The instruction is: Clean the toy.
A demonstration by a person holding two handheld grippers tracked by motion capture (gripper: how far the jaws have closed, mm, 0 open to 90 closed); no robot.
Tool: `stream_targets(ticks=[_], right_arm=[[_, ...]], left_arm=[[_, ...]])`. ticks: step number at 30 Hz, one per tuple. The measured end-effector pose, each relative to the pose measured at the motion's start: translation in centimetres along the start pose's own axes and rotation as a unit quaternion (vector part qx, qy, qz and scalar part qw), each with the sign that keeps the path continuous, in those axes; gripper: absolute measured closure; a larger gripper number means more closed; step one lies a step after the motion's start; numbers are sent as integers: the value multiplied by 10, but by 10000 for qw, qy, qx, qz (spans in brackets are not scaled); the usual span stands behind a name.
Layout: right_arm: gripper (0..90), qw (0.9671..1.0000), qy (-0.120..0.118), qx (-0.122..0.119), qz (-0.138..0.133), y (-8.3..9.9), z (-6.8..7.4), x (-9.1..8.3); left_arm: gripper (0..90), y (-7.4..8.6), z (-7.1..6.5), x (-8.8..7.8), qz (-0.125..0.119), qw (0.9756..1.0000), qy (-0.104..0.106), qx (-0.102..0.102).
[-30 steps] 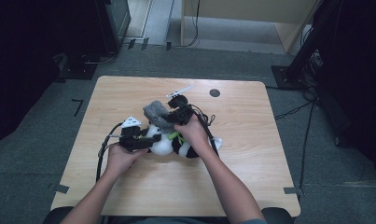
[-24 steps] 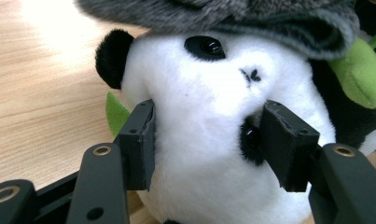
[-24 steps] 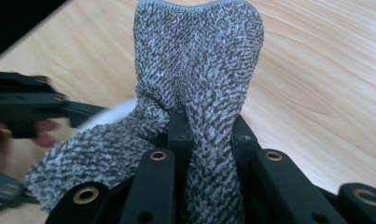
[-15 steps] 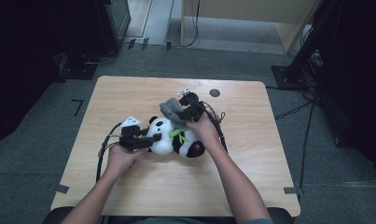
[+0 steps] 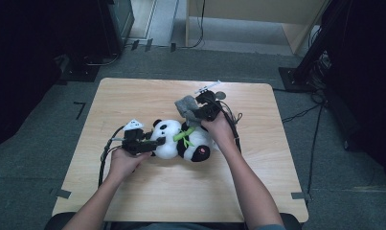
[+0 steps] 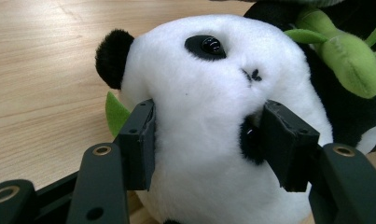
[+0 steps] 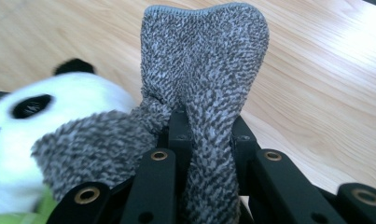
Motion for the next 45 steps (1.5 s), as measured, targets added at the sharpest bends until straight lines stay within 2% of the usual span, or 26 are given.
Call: stream_targets(ticks=[4,11,13,15,19,23,28,32,34,37,39,41,45], right_arm=[[775,9998,52,197,0,8,-14,-8],[776,9994,197,211,-183,8,-22,-23],[777,9984,251,296,-421,6,-26,-36],[776,9974,191,374,-587,4,-27,-44],[776,9951,-13,286,-947,-3,-18,-60],[776,9937,-257,55,-1091,-10,4,-65],[775,9922,-647,-270,-1029,-12,35,-52],[775,9898,-1035,-351,-909,-4,54,-34],[775,9896,-1146,-373,-788,2,60,-24],[775,9912,-1140,-382,-551,11,61,-9],[775,9922,-1122,-313,-452,15,57,-1],[774,9918,-1161,-222,-483,18,51,3],[774,9917,-1186,-71,-495,20,42,5]], left_arm=[[422,0,-1,0,-40,10000,-9,22],[421,0,0,0,-43,10000,-8,22],[421,1,0,0,-59,10000,-16,7],[420,1,0,0,-82,10000,-14,-6],[418,1,0,0,-97,9999,-18,-31],[413,1,1,0,-121,9999,4,-26],[408,0,1,-1,-162,9999,2,30],[393,0,1,-2,-221,9997,19,51],[379,0,1,-2,-242,9997,31,43],[347,-2,3,-2,-302,9995,110,24],[309,-3,3,-3,-379,9992,93,115],[299,-4,3,-5,-480,9986,91,216],[307,-6,3,-9,-538,9983,104,214]])
Point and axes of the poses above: each handheld gripper's, and its own axes: x roughly forward along the jaws, y roughly out of its underside, z roughly to its left, the point moved 2 cm from there along x, roughly forward along the jaws, and after that the axes turned 12 degrees about -y, right-handed, at the moved point
